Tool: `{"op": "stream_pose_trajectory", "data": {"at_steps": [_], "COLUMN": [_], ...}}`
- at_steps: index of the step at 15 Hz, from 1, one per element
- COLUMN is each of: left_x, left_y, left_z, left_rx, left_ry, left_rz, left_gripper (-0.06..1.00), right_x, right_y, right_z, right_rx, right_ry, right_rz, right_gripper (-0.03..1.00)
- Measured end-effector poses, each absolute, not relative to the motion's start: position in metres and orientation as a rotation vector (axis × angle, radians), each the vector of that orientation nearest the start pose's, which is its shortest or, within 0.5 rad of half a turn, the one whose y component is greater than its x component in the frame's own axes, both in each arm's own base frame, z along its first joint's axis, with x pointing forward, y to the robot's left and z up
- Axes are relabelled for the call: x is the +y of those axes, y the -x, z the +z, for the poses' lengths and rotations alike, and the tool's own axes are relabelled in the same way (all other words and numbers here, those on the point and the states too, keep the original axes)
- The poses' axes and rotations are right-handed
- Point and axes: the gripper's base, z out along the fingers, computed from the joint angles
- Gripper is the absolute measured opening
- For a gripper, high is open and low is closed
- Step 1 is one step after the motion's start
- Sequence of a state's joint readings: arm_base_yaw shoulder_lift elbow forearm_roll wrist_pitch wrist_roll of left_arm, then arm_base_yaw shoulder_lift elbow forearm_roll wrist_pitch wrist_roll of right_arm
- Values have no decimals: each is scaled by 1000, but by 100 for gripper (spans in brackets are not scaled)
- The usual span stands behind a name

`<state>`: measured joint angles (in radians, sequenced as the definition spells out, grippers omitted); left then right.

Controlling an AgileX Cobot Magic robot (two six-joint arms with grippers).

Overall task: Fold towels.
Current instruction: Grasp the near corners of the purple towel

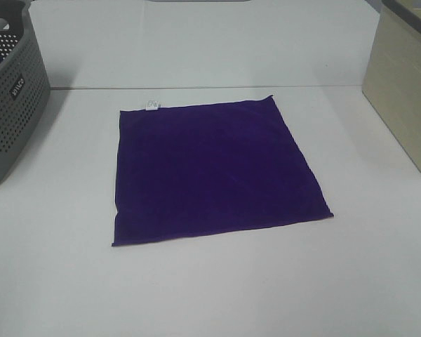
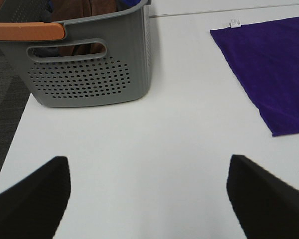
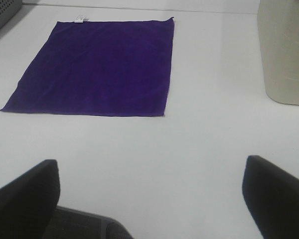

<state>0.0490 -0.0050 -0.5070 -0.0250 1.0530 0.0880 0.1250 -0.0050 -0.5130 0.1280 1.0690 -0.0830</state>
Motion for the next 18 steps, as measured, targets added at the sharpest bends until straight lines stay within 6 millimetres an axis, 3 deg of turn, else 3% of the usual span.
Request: {"op": "stream_pose_trajectory", "data": {"at_steps": [18], "left_x": [-2], "left_y": [6], "left_z": [280], "left_rx": [2024], "left_ry": [-41], "left_rz": [57], "left_gripper": [79], "right_x": [7], "right_y": [8], "right_z": [280], "right_rx": [2029], "right_ry": [107], "right_rz": [66], "right_gripper": [96]}}
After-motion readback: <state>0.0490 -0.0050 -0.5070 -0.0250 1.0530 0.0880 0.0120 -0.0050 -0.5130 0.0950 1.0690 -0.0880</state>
